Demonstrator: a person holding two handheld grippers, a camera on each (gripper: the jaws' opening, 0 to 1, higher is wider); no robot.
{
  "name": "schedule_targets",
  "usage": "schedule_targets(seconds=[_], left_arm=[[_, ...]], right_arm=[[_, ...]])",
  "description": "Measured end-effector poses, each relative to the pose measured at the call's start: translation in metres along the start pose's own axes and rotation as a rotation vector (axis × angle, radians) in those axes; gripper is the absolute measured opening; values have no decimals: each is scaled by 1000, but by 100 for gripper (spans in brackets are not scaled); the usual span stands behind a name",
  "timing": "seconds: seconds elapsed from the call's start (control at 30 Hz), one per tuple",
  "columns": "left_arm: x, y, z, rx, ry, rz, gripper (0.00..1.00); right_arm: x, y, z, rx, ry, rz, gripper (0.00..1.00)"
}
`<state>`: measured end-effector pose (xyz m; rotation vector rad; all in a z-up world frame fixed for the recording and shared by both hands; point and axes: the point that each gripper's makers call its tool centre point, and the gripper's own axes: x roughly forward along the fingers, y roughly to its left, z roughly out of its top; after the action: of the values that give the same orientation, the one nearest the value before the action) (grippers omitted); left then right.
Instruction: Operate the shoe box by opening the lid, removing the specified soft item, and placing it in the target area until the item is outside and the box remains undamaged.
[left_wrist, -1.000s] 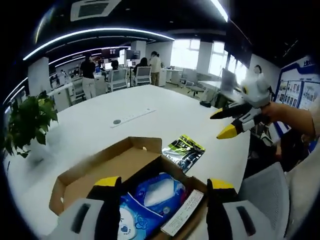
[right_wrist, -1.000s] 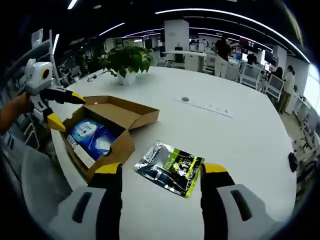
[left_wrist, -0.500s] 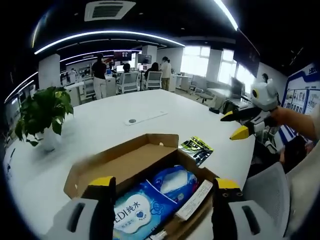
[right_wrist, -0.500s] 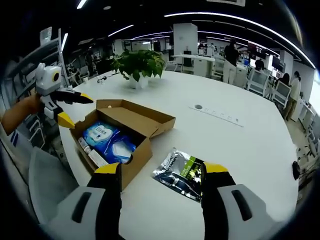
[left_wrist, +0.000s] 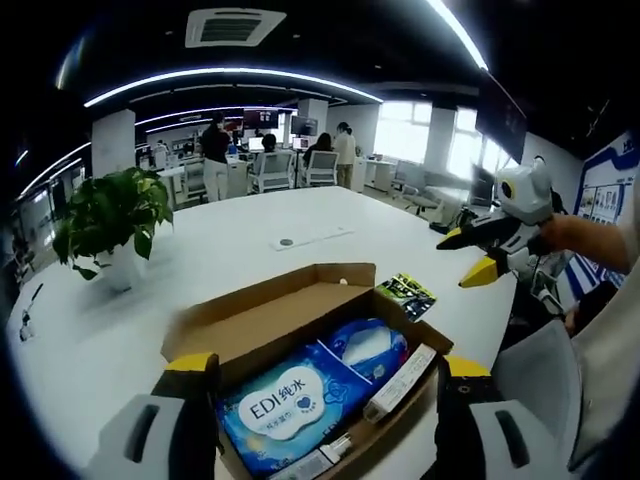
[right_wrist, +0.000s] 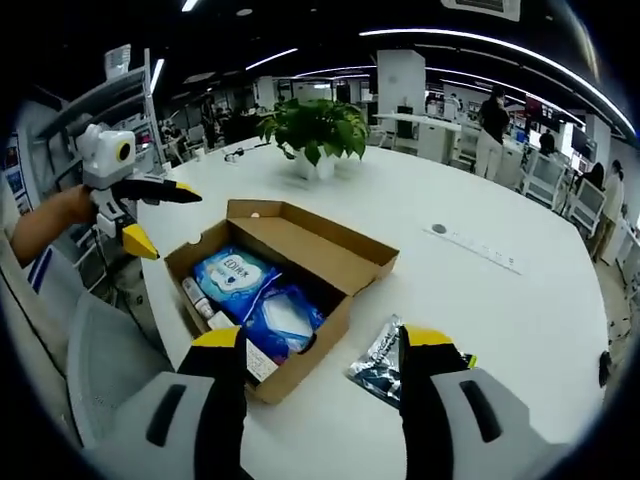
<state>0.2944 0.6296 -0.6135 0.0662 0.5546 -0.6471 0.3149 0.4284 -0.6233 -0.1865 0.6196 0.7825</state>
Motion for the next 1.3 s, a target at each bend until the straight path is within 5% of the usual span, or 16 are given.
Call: schedule_targets(seconds=[0.53, 1.3], left_arm=[[-30, 11, -13, 7, -11, 50, 100], [-41, 25, -33, -11, -37, 67, 100]], right_arm=[[51, 36, 4, -29, 14, 115, 49], [118, 66, -5, -63, 82, 224, 33]])
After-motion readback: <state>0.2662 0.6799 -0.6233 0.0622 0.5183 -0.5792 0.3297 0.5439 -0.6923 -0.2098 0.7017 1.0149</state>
